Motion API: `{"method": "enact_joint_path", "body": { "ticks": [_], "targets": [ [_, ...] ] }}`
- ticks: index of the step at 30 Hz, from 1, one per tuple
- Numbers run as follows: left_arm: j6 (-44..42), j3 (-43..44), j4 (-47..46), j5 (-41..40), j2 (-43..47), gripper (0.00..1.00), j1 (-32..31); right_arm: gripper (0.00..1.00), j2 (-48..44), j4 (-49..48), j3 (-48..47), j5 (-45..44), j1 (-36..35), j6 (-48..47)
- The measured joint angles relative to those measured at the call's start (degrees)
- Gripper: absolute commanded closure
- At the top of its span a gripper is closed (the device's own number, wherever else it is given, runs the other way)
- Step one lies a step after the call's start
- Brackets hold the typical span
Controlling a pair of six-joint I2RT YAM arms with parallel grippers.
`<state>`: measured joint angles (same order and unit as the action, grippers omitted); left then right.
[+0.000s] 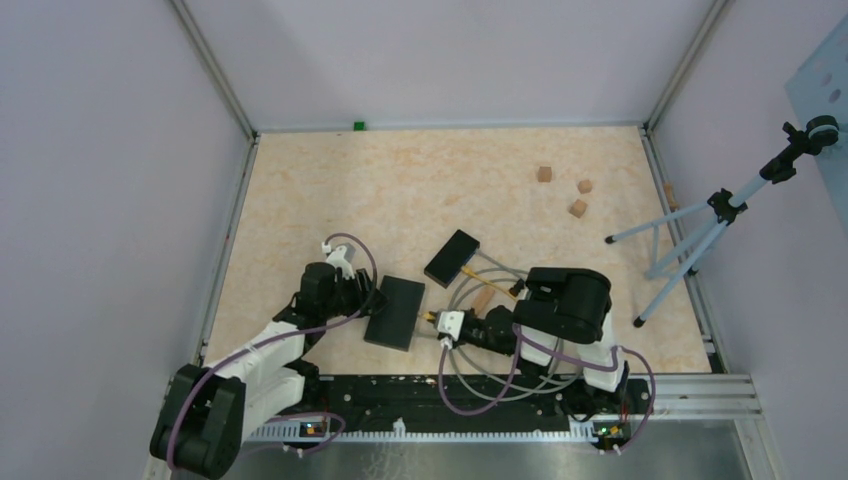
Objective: Insert the plug into the switch port
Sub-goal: Insert the connector into the switch port.
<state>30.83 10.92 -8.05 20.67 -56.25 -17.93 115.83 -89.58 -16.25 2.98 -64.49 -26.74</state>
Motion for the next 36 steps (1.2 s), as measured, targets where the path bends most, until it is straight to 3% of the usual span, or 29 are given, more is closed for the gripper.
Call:
{"method": "enact_joint_path", "body": {
  "ticks": [5,15,28,32,36],
  "targets": [
    [-0.57,0.00,-0.83,-0.26,-0.42,0.49,0.15,1.00,-1.92,3.37,-1.14,-0.55,0.00,0.68],
    [-2.60,0.13,-2.51,-7.98,-0.39,0.49,1.49,1.00,-10.23,37.68,-15.91,0.81,1.73,2.56],
    [-2.78,0.13,-3.28,-10.69,-0.39,0.49,2.05,1.00,-11.41,77.35,-35.39,1.57,2.16,1.33],
    [-2.78,0.13,-3.30,-10.69,-0.39,0.49,2.05,1.00,-10.71,86.23,-40.59,2.95,2.78,0.42],
    [-2.73,0.11,-3.32,-10.67,-0.37,0.46,2.05,1.00,-10.32,88.94,-42.01,4.81,3.43,-0.15]
  ]
}}
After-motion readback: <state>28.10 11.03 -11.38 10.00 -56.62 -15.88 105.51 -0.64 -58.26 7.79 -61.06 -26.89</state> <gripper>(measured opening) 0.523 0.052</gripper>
